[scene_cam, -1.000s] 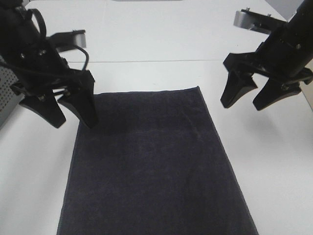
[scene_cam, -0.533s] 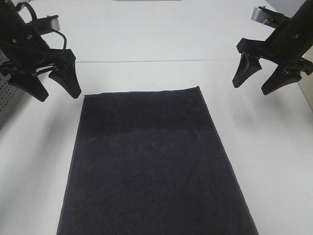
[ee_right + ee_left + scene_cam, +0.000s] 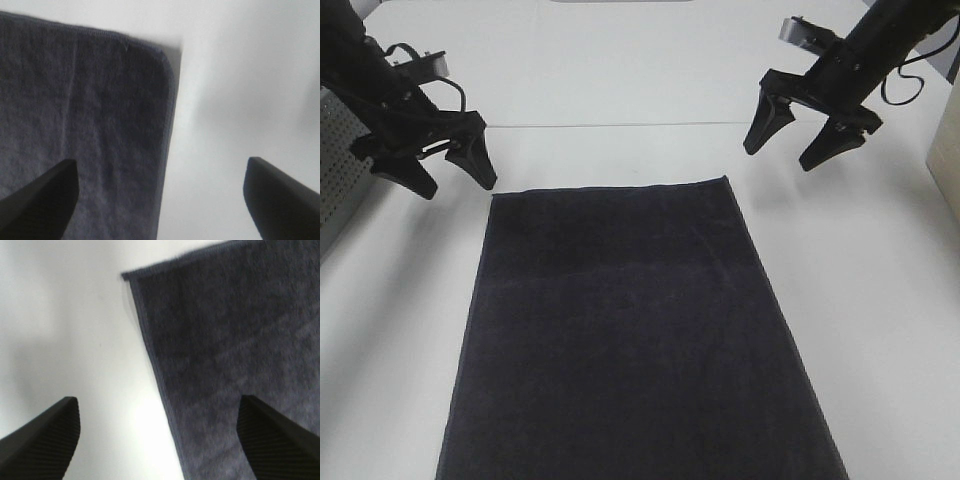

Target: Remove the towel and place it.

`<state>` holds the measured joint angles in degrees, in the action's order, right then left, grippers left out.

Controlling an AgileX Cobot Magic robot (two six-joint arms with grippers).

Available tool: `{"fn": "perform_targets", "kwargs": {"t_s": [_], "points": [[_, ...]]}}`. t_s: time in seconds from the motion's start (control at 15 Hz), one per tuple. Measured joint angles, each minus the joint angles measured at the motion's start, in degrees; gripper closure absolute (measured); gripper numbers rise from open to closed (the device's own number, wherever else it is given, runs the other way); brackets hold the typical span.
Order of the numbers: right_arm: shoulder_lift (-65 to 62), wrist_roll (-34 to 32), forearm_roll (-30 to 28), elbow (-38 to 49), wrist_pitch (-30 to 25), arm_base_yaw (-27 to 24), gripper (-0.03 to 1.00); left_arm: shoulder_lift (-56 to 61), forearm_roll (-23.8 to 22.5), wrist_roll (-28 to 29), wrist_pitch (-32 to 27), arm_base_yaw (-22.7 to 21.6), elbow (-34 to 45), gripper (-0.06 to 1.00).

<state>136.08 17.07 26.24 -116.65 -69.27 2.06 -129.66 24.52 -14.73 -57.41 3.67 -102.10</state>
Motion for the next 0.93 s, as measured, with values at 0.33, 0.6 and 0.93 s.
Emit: {"fn": "perform_targets", "kwargs": {"t_s": [0.33,0.6,0.93], "points": [[12.95,0.63,4.64,-11.52,-0.11,0.00,0.12,-9.45,6.42,-0.46,1.38,0.00,-6.59,0.14],[14.44,3.09,7.22,-12.15,-0.17,0.00,0.12,-10.66,8.82,-0.63,3.04,0.00,-7.16,0.14],[14.55,3.15,7.73,-12.15,-0.17,0.00,0.12,-11.46,10.43,-0.63,3.84,0.17,-7.62,0.14]]}}
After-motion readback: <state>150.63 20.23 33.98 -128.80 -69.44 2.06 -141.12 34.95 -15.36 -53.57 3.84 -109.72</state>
